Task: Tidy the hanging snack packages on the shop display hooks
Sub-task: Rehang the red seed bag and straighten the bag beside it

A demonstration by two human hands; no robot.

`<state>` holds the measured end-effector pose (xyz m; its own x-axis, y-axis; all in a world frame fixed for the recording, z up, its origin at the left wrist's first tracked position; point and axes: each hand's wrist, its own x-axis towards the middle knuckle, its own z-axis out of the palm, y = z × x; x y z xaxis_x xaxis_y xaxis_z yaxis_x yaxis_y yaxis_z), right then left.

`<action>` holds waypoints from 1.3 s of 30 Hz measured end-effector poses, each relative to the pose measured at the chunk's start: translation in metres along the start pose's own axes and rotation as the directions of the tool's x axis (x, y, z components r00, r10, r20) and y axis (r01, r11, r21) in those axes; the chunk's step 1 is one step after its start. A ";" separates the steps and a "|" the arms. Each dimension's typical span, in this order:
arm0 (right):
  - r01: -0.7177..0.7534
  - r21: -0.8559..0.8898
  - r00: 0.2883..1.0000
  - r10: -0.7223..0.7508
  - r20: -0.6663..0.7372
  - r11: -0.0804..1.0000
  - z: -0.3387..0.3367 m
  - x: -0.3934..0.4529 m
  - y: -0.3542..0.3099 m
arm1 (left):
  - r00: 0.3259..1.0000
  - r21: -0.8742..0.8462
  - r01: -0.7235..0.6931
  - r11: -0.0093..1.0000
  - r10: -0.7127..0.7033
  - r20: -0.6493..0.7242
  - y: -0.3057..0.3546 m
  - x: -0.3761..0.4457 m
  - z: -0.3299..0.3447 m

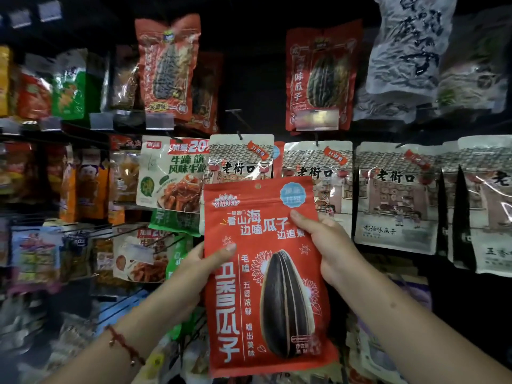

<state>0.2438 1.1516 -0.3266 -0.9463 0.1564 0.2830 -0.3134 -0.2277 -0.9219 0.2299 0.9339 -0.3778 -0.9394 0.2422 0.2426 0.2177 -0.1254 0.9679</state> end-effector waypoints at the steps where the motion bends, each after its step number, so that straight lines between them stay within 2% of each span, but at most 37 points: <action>1: -0.002 -0.012 1.000 0.002 0.013 1.000 0.007 0.003 0.002 | 0.998 -0.041 -0.028 0.999 0.026 -0.052 0.009 0.007 -0.004; 4: -0.001 -0.035 0.999 0.002 0.035 0.999 0.026 0.012 0.006 | 0.984 -0.113 -0.091 0.989 0.073 -0.161 0.039 0.032 -0.020; 7: 0.000 -0.041 0.999 0.001 0.035 0.999 0.041 0.027 0.005 | 0.988 -0.082 -0.046 0.996 0.033 -0.150 0.066 0.053 -0.035; 9: -0.007 -0.045 0.999 0.009 0.031 0.999 0.048 0.037 0.002 | 0.991 0.036 -0.028 0.999 0.032 -0.127 0.084 0.063 -0.046; 11: -0.003 -0.052 0.999 0.005 0.032 0.999 0.055 0.045 -0.002 | 0.983 0.283 -0.098 0.954 0.137 -0.121 0.103 0.073 -0.058; 13: 0.008 -0.047 0.999 -0.006 0.037 0.999 0.060 0.052 -0.005 | 0.955 0.534 -0.212 0.818 0.290 -0.065 0.122 0.080 -0.066; 15: 0.017 -0.043 0.999 -0.015 0.052 0.999 0.066 0.057 -0.007 | 0.917 0.735 -0.303 0.607 0.397 0.050 0.138 0.086 -0.068; 17: 0.014 -0.051 0.998 -0.011 0.057 0.999 0.070 0.062 -0.006 | 0.901 0.837 -0.339 0.430 0.403 0.158 0.147 0.094 -0.067; 18: 0.007 -0.058 0.999 -0.004 0.054 0.998 0.073 0.064 -0.005 | 0.907 0.856 -0.339 0.391 0.377 0.187 0.149 0.100 -0.067; 19: -0.002 -0.066 0.999 0.005 0.053 0.998 0.076 0.066 -0.004 | 0.917 0.859 -0.330 0.392 0.349 0.193 0.151 0.105 -0.068; 23: 0.035 -0.198 0.998 -0.022 0.066 0.980 0.082 0.071 -0.010 | 0.937 0.774 -0.309 0.552 0.315 0.150 0.151 0.123 -0.077; 25: 0.180 -0.382 0.982 -0.186 0.021 0.906 0.084 0.078 -0.025 | 0.936 0.722 -0.314 0.616 0.326 0.129 0.150 0.130 -0.080; 27: 0.307 -0.563 0.911 -0.409 -0.061 0.767 0.085 0.095 -0.046 | 0.930 0.687 -0.318 0.654 0.356 0.092 0.149 0.135 -0.081; 29: 0.336 -0.635 0.842 -0.524 -0.128 0.696 0.086 0.115 -0.066 | 0.918 0.651 -0.321 0.687 0.394 0.037 0.150 0.141 -0.080; 31: 0.309 -0.647 0.845 -0.513 -0.150 0.697 0.088 0.135 -0.081 | 0.909 0.610 -0.324 0.723 0.416 -0.010 0.151 0.147 -0.080; 33: 0.243 -0.614 0.902 -0.407 -0.142 0.751 0.092 0.152 -0.086 | 0.903 0.583 -0.330 0.742 0.428 -0.032 0.152 0.153 -0.080; 35: 0.180 -0.542 0.947 -0.294 -0.131 0.821 0.097 0.167 -0.085 | 0.900 0.580 -0.332 0.744 0.435 -0.042 0.153 0.157 -0.082; 39: 0.148 -0.362 0.974 -0.198 -0.106 0.920 0.105 0.179 -0.077 | 0.888 0.617 -0.329 0.715 0.457 -0.055 0.151 0.161 -0.088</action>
<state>0.0898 1.0963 -0.1768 -0.8514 0.2995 0.4306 -0.3997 0.1612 -0.9024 0.0886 0.8694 -0.1987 -0.7493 0.1045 0.6540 0.6283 0.4243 0.6521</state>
